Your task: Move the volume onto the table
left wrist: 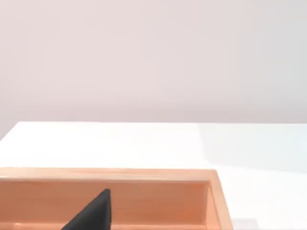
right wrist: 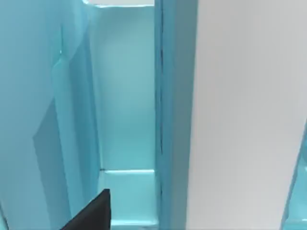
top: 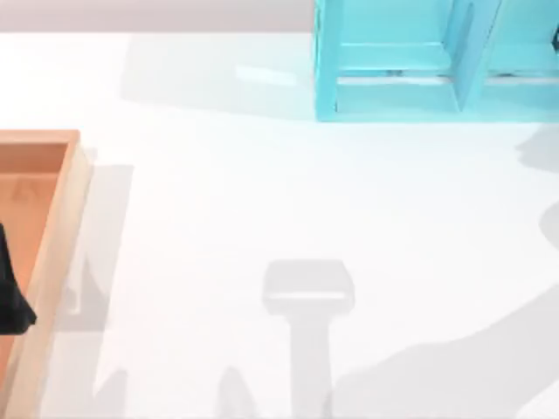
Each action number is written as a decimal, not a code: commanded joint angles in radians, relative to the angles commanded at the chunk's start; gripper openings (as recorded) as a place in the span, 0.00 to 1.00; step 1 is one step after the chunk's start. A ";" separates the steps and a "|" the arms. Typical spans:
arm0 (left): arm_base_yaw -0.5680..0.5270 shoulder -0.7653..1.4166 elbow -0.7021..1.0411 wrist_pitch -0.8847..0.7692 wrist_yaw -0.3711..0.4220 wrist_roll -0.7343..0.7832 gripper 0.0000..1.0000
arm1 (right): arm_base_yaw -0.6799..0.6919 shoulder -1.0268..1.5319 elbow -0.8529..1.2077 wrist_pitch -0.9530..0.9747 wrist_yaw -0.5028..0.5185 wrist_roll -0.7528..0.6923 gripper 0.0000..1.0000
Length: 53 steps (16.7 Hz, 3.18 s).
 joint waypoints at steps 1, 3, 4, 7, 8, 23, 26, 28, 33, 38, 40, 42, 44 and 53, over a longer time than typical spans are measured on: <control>0.000 0.000 0.000 0.000 0.000 0.000 1.00 | 0.008 0.027 0.051 -0.024 0.008 0.001 1.00; 0.000 0.000 0.000 0.000 0.000 0.000 1.00 | 0.022 0.072 0.141 -0.067 0.022 0.002 1.00; 0.000 0.000 0.000 0.000 0.000 0.000 1.00 | 0.027 0.089 0.175 -0.084 0.028 0.002 1.00; 0.000 0.000 0.000 0.000 0.000 0.000 1.00 | 0.034 0.108 0.211 -0.104 0.035 0.002 1.00; 0.000 0.000 0.000 0.000 0.000 0.000 1.00 | 0.034 0.108 0.211 -0.104 0.035 0.002 1.00; 0.000 0.000 0.000 0.000 0.000 0.000 1.00 | 0.034 0.108 0.211 -0.104 0.035 0.002 0.02; 0.000 0.000 0.000 0.000 0.000 0.000 1.00 | 0.034 0.108 0.211 -0.104 0.035 0.002 0.00; 0.000 0.000 0.000 0.000 0.000 0.000 1.00 | 0.034 0.108 0.211 -0.104 0.035 0.002 0.00; 0.000 0.000 0.000 0.000 0.000 0.000 1.00 | 0.029 0.104 0.210 -0.105 0.035 0.003 0.00; 0.000 0.000 0.000 0.000 0.000 0.000 1.00 | -0.004 -0.061 0.125 -0.199 -0.008 0.006 0.00; 0.000 0.000 0.000 0.000 0.000 0.000 1.00 | -0.029 -0.198 0.060 -0.270 -0.039 0.005 0.00; 0.000 0.000 0.000 0.000 0.000 0.000 1.00 | -0.058 -0.361 -0.014 -0.352 -0.073 0.002 0.00; 0.000 0.000 0.000 0.000 0.000 0.000 1.00 | -0.092 -0.532 -0.089 -0.435 -0.108 -0.002 0.00; 0.000 0.000 0.000 0.000 0.000 0.000 1.00 | -0.194 -0.952 -0.293 -0.664 -0.203 -0.019 0.00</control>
